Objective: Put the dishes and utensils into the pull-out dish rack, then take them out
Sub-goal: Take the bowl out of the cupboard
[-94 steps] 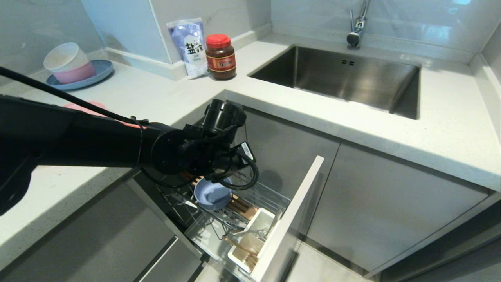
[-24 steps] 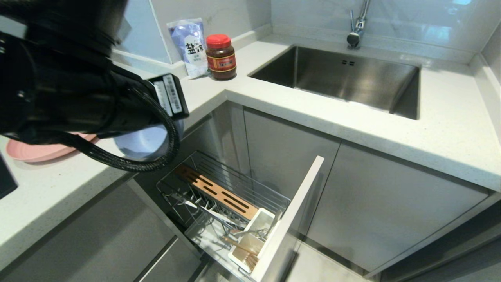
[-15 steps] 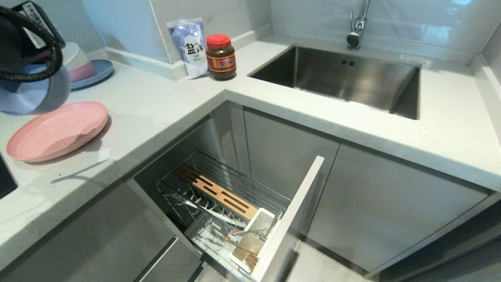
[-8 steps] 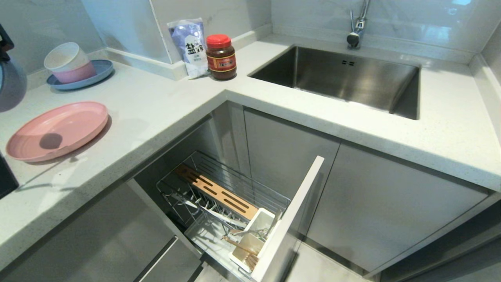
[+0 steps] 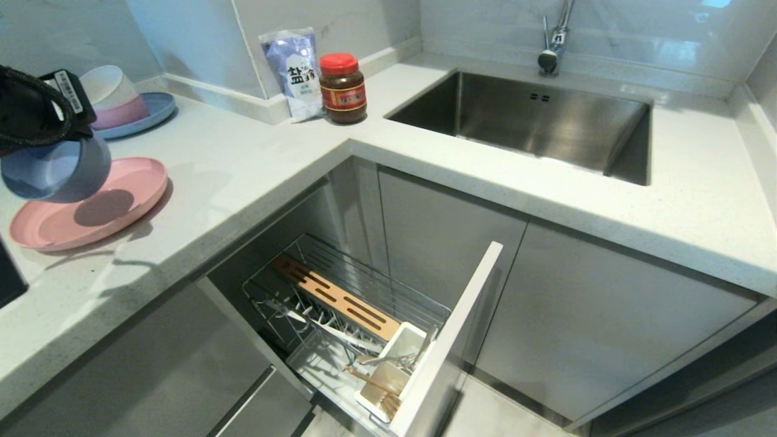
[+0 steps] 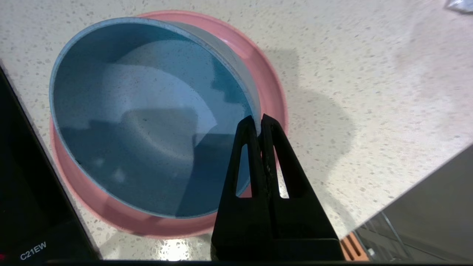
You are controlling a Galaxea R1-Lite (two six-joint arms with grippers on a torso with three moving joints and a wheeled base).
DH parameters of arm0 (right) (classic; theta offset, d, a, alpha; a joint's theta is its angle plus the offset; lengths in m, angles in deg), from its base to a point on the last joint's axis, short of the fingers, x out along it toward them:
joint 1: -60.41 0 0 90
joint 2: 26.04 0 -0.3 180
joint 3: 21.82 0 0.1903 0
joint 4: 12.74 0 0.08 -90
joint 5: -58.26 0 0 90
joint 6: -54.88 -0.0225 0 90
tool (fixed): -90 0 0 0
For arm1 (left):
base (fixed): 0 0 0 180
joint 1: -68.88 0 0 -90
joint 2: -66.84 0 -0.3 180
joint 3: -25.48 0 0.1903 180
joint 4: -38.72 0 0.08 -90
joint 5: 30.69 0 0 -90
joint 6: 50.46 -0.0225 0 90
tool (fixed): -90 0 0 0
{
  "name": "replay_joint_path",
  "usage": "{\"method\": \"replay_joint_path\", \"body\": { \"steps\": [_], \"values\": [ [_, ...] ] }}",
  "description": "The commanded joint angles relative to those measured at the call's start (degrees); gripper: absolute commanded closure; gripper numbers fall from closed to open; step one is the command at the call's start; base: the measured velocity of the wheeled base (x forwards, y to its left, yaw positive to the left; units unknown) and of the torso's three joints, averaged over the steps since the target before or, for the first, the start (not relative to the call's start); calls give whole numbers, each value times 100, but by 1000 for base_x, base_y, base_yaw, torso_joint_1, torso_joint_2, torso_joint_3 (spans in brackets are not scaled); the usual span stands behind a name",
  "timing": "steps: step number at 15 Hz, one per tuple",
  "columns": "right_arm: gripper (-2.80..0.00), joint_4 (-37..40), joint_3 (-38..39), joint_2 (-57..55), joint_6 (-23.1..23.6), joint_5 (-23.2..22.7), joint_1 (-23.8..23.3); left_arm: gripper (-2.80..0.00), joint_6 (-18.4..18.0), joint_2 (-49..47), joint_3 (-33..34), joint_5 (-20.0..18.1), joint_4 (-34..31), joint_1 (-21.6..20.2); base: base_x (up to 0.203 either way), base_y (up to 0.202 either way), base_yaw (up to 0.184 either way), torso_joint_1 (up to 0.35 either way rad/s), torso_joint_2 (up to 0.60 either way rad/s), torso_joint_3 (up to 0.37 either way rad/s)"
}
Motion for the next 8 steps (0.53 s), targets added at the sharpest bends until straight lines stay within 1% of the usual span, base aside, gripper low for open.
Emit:
{"method": "replay_joint_path", "body": {
  "steps": [1,3,5,6,8],
  "values": [
    [0,1,9,24,0,0,0,0,-59,-219,3,155,-33,-3,0,0,0,0,0,0],
    [0,1,9,24,0,0,0,0,-101,-257,10,399,-47,-22,0,0,0,0,0,0],
    [0,1,9,24,0,0,3,0,-166,-266,3,587,-279,-13,0,0,0,0,0,0],
    [0,-2,9,18,0,0,1,0,-260,-266,12,639,-375,-3,0,0,0,0,0,0],
    [0,-6,9,24,0,0,0,0,-285,-258,3,684,-542,6,0,0,0,0,0,0]
  ]
}}
